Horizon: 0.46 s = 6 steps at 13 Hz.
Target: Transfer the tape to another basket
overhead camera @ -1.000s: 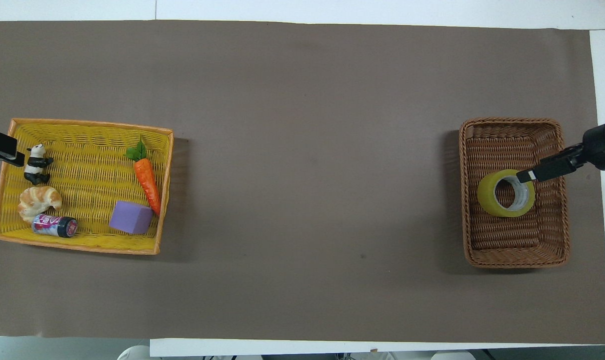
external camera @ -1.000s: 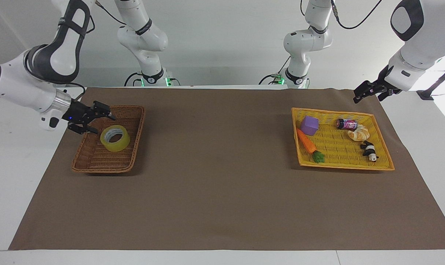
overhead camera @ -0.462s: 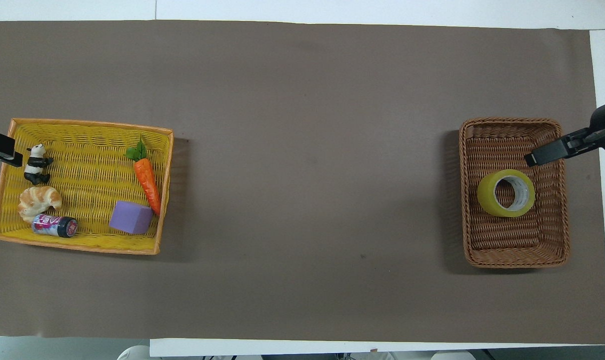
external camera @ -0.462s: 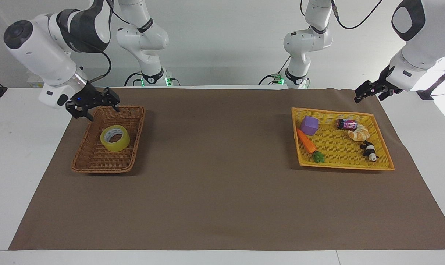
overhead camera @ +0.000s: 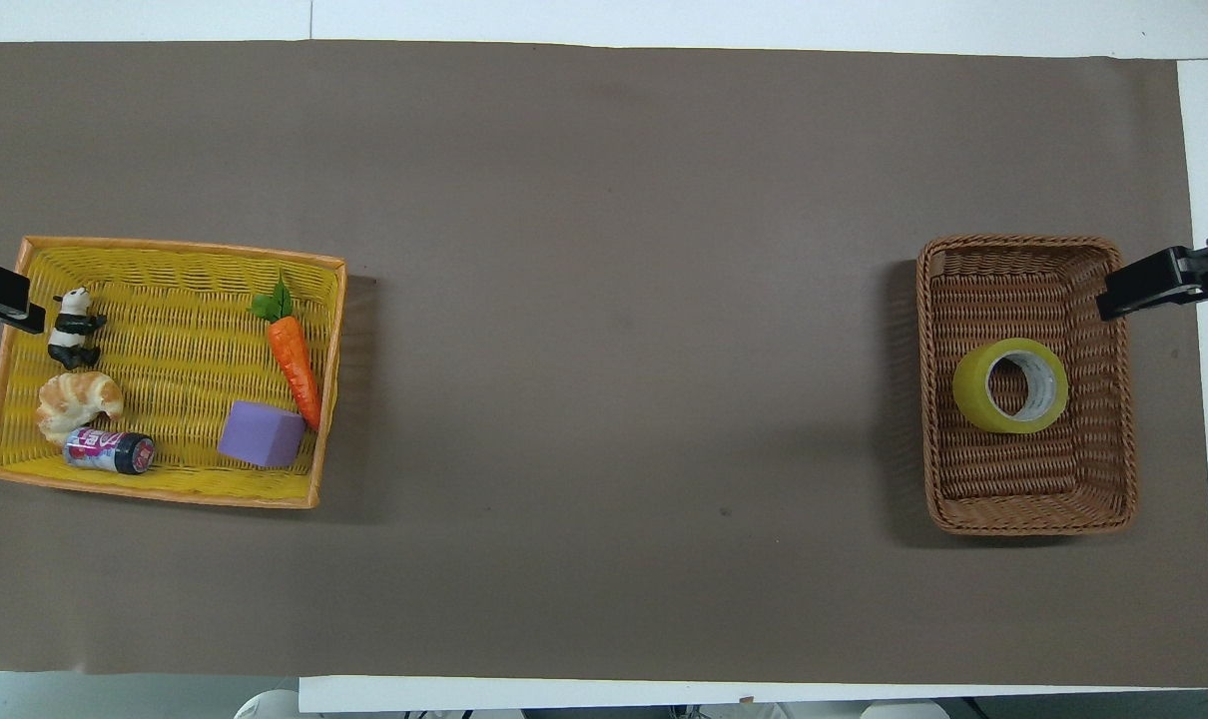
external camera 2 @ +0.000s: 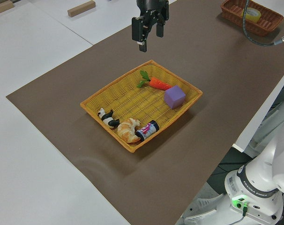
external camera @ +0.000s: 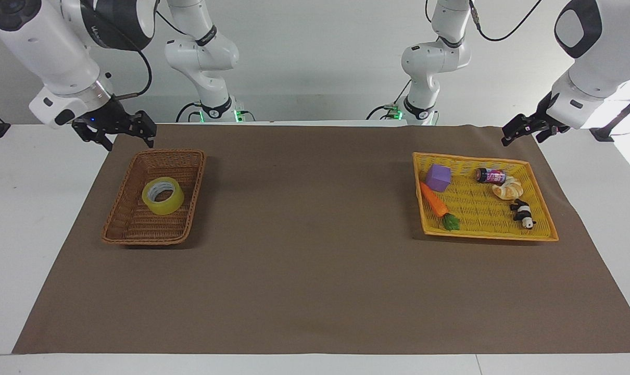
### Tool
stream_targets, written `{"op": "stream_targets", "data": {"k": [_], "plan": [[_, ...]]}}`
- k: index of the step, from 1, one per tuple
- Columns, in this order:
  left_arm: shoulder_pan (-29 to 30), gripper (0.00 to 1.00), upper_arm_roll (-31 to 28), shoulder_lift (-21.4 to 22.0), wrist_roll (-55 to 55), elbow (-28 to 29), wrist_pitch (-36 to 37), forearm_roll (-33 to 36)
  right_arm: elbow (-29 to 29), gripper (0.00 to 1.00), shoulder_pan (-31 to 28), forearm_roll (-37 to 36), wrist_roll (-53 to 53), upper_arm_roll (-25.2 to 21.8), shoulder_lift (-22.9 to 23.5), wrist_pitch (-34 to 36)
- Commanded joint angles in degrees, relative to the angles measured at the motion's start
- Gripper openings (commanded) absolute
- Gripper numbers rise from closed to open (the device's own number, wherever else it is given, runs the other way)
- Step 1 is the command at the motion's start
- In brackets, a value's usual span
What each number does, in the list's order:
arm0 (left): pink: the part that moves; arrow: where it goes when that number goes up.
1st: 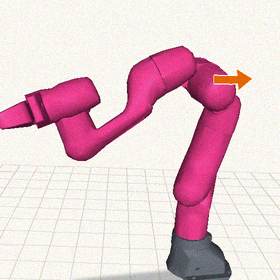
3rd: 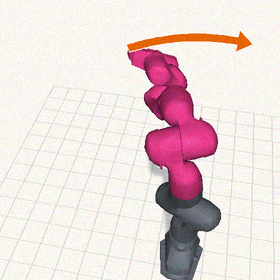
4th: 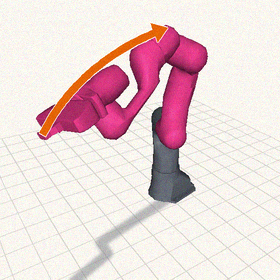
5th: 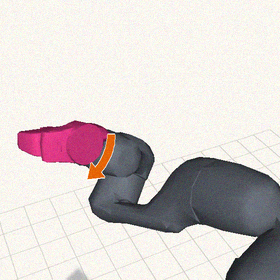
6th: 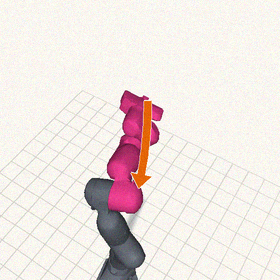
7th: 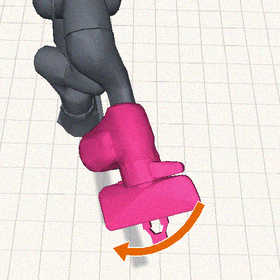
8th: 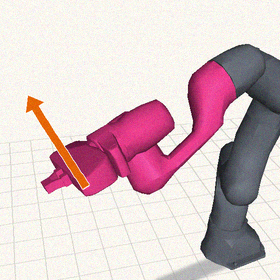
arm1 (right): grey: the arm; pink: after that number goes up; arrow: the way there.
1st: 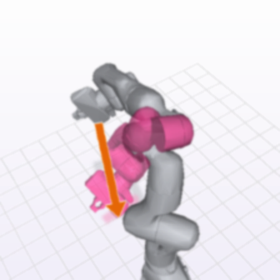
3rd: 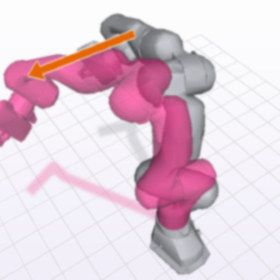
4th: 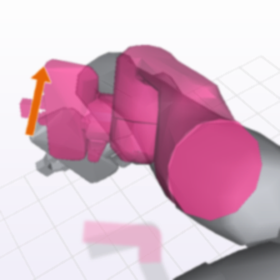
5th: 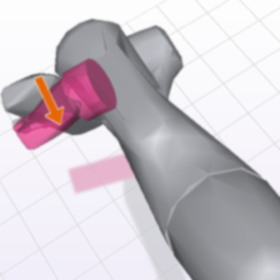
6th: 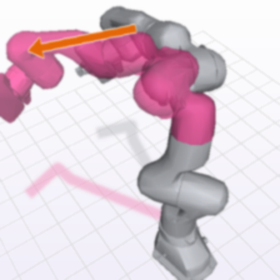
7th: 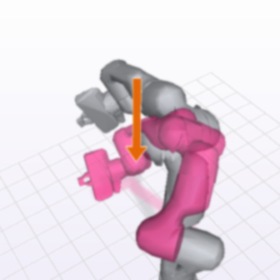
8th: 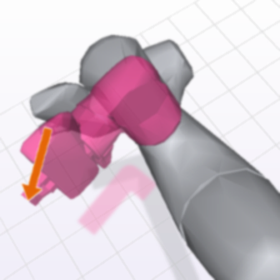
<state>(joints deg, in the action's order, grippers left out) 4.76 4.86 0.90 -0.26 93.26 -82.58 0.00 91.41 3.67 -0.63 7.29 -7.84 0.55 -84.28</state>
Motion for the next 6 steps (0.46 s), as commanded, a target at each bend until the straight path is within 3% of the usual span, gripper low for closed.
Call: {"op": "stream_targets", "data": {"k": [1, 6], "plan": [[-0.3, 1.0, -0.2, 0.7, 0.2, 0.6, 0.6, 1.1, -1.1, 1.0, 1.3, 1.6, -1.2, -2.1, 0.4, 0.0], [-0.3, 1.0, -0.2, 0.7, 0.1, 0.6, 0.6, 1.1, -0.7, 1.0, -0.2, -0.4, -1.5, -2.1, 0.2, 0.0]]}}
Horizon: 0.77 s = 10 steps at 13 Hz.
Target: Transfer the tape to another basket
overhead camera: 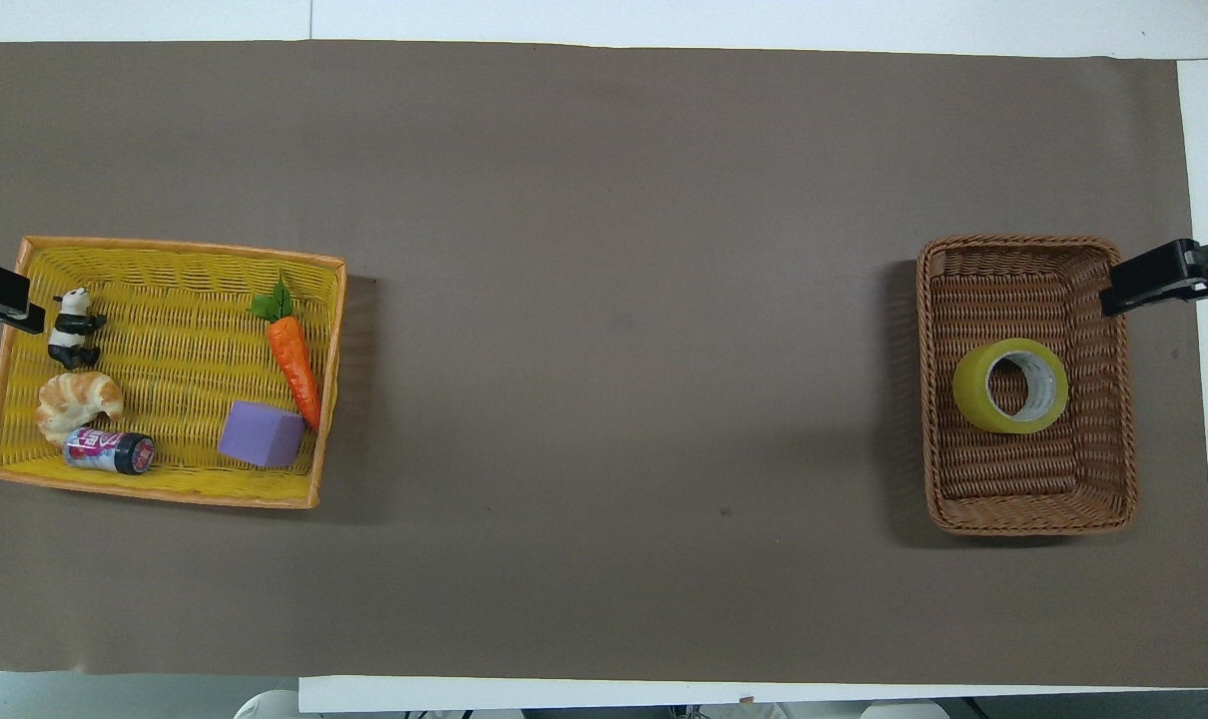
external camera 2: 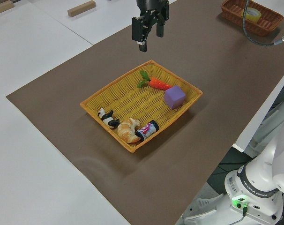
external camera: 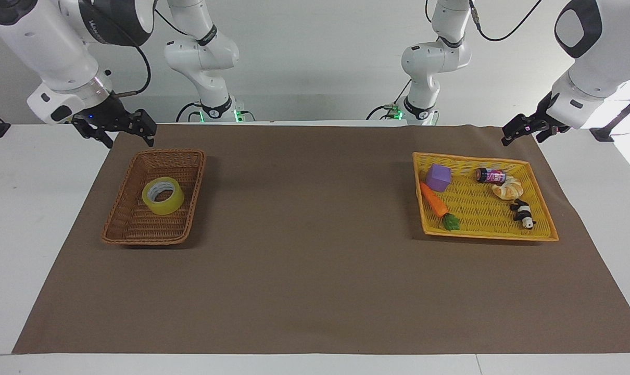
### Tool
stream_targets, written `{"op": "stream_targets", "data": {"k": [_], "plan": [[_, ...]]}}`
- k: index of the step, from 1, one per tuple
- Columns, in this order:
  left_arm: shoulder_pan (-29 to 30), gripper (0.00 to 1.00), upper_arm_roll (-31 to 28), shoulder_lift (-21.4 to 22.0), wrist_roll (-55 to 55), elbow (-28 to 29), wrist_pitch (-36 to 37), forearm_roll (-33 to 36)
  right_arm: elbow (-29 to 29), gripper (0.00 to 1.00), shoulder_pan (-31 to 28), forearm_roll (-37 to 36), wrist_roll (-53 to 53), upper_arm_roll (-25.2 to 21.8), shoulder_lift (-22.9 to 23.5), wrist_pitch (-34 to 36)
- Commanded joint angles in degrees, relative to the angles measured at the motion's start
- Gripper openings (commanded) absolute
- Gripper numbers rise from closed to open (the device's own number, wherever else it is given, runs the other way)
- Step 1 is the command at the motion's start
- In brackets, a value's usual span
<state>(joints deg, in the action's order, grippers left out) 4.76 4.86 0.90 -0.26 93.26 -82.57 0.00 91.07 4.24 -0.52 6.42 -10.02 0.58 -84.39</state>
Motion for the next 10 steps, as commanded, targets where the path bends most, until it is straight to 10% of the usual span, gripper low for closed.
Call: {"op": "stream_targets", "data": {"k": [1, 10], "plan": [[-0.3, 1.0, -0.2, 0.7, 0.1, 0.6, 0.6, 1.1, -0.7, 1.0, -0.8, -1.2, -0.6, 0.3, 0.2, 0.3], [-0.3, 1.0, -0.2, 0.7, 0.1, 0.6, 0.6, 1.1, 3.1, 1.0, -0.7, -1.6, -0.8, 0.4, -2.3, 0.9]]}}
